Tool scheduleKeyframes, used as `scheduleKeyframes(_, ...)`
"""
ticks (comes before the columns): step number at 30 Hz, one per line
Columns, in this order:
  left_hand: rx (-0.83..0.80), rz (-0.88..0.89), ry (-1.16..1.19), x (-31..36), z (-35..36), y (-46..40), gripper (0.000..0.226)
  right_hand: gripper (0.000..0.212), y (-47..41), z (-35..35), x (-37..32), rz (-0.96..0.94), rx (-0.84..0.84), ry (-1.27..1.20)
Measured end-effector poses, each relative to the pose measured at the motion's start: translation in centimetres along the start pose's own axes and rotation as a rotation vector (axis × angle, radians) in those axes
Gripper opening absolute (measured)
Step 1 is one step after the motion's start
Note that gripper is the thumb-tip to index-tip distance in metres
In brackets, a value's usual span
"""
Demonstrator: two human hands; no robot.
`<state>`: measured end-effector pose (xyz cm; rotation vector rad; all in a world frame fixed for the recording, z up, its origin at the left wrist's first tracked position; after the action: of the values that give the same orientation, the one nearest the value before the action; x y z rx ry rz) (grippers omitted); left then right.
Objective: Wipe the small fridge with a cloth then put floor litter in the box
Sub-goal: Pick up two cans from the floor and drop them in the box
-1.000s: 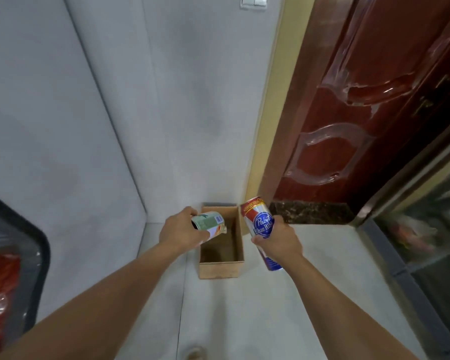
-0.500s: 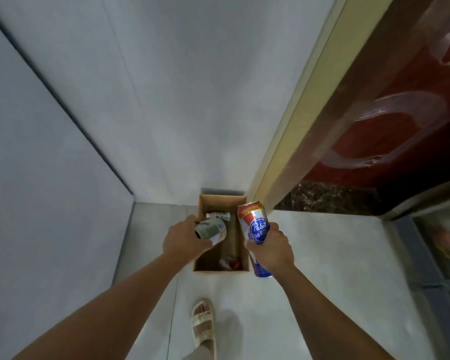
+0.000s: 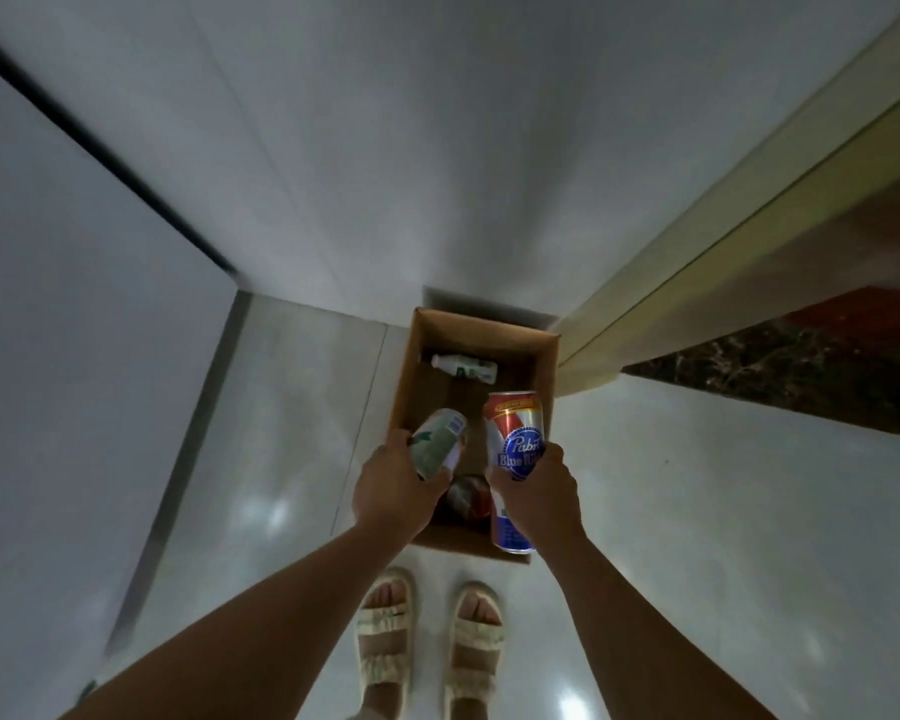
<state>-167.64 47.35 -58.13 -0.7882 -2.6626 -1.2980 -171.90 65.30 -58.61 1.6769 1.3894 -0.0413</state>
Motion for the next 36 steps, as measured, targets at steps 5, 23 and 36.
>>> scheduleKeyframes(5,0.035,-0.056,-0.016,-2.5,8.3,-7.6,0.059,0.078,-8.3,6.3,5.8,0.043,-0.014,-0.030)
scheduleKeyframes(23,-0.113,-0.185,-0.021,-7.1,21.3,-20.7,0.071,0.075,-19.7,17.9,15.5,0.175,-0.040,-0.056)
scheduleKeyframes(36,-0.126,-0.078,-0.070,-0.1,8.6,-8.7,0.054,0.079,-7.5,6.6,4.1,0.013,-0.057,0.079)
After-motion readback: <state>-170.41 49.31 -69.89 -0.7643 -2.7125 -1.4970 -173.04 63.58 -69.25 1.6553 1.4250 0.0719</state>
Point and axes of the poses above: each hand's wrist, its own y-axis away from the middle knuckle, its own z-axis out of the palm, x = y × z, the point moved 7 cm from there along -y, towards the middle knuckle, and after that the axes turned 13 degrees about -z, right-handed, at the moved point
